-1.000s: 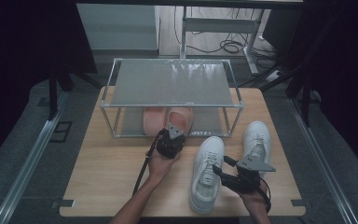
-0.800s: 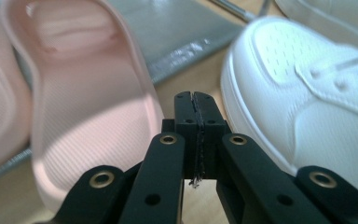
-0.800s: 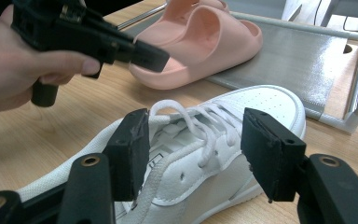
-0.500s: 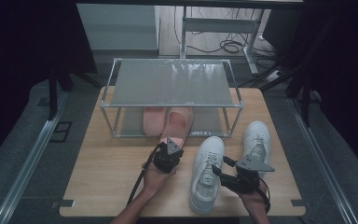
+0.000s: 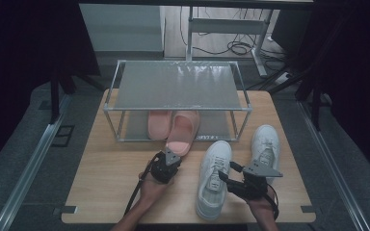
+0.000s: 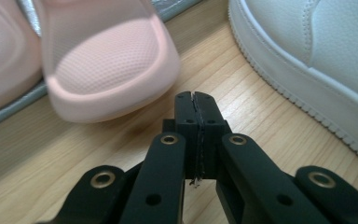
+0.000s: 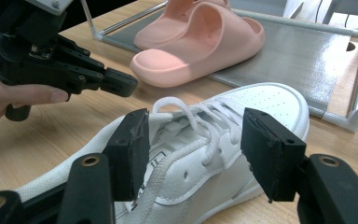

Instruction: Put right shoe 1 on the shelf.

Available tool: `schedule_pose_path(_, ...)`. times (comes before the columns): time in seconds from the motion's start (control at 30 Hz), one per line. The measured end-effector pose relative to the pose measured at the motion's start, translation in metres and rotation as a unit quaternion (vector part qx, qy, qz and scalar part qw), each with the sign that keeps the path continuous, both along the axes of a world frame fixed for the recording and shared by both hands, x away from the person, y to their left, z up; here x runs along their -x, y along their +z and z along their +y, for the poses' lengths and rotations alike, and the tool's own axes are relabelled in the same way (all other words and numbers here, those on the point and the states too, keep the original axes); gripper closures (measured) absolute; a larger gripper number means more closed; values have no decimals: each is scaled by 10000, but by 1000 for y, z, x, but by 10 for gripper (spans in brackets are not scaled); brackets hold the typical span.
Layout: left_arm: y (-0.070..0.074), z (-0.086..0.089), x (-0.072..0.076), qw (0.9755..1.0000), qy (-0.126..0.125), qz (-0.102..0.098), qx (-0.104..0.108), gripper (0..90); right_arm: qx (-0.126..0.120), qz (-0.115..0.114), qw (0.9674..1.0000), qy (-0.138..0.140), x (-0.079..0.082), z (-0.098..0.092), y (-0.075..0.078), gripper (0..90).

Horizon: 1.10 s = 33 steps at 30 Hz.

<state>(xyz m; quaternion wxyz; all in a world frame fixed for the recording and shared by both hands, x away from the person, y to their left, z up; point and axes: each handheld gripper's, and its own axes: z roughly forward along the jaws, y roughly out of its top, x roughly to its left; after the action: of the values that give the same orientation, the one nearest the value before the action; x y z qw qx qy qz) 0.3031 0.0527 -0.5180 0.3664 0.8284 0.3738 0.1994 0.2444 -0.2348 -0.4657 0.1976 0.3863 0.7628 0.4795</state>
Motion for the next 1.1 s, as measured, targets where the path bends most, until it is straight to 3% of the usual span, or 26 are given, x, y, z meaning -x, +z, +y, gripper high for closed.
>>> schedule_pose_path(0.3,-3,10,-5,10000,55,54,-60,899,19,4,10000,8,0,1,0,422)
schedule_pose_path(0.67,-5,-1,-20,9999,5,110,-130,899,10,3,10000,-11,-1,0,-1,422)
schedule_pose_path(1.1,-7,-9,-41,9996,208,196,-32,900,8,-3,10000,-20,0,-1,0,422)
